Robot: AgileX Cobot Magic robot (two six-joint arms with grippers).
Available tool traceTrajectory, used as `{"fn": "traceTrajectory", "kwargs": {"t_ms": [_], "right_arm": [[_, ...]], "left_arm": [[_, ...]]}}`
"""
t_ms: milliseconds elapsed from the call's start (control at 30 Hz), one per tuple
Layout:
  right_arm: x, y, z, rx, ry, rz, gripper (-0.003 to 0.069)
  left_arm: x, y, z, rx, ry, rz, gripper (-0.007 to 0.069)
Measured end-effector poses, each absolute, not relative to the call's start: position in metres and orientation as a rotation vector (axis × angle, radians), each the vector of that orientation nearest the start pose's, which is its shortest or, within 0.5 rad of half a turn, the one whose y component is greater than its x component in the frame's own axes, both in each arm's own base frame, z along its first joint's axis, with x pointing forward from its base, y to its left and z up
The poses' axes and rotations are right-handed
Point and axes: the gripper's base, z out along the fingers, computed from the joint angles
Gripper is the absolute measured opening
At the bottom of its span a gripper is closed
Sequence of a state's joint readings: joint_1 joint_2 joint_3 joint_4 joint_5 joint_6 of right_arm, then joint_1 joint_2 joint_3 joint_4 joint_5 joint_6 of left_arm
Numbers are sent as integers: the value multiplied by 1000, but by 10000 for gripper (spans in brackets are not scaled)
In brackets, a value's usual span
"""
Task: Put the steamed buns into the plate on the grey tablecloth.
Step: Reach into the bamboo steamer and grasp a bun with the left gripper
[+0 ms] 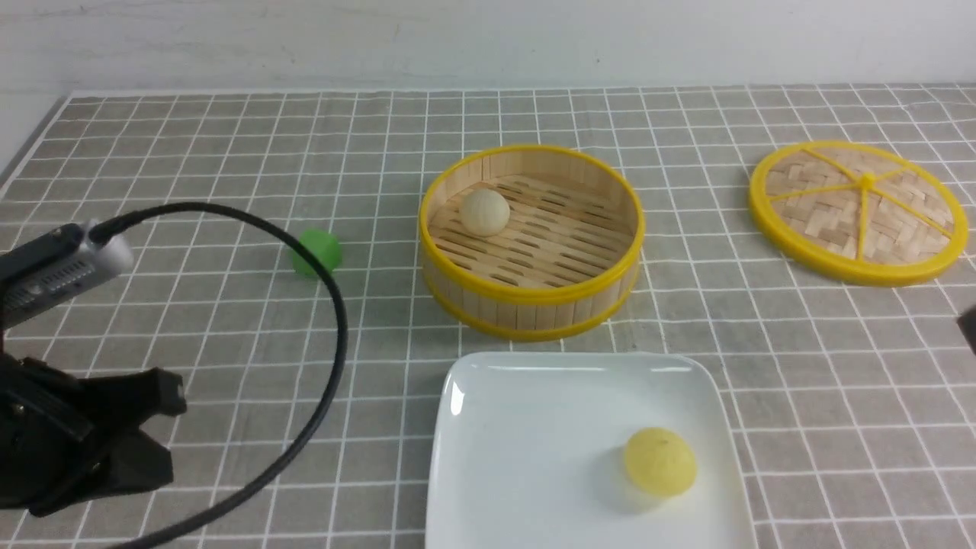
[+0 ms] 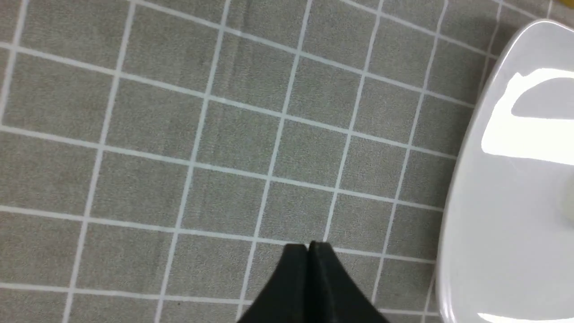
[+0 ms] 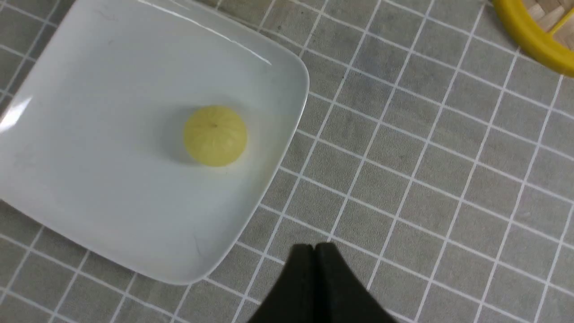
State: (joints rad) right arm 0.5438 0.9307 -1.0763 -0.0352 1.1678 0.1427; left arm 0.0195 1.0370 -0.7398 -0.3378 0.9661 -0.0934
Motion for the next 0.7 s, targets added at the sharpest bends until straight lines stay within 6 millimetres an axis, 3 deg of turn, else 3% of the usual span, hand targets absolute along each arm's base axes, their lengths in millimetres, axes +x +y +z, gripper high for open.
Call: {"fn": "traceTrajectory", "kwargs": {"t_ms": [167, 200, 267, 400, 433, 467, 533, 700], "right_arm": [[92, 52, 337, -491, 2389, 263, -6], [92, 52, 337, -491, 2389, 263, -6], [77, 43, 316, -485, 2361, 274, -3], [66, 36, 291, -480, 2328, 286, -1], [66, 36, 290, -480, 2323, 287, -1], [65, 36, 283, -477, 2321, 290, 0], [65, 36, 278, -477, 2326, 289, 0], [66, 37, 271, -478, 2321, 291, 2]], "left_arm": [[207, -25, 298, -292, 2697, -490, 1], [206, -25, 298, -289, 2699, -491, 1], [227, -36, 311, -218, 2684, -504, 1], [265, -80, 324, 13, 2642, -520, 1], [265, -82, 324, 24, 2639, -519, 1], [280, -102, 326, 110, 2626, -515, 1], [298, -121, 326, 171, 2628, -514, 1], [358, -163, 317, 168, 2632, -546, 38]]}}
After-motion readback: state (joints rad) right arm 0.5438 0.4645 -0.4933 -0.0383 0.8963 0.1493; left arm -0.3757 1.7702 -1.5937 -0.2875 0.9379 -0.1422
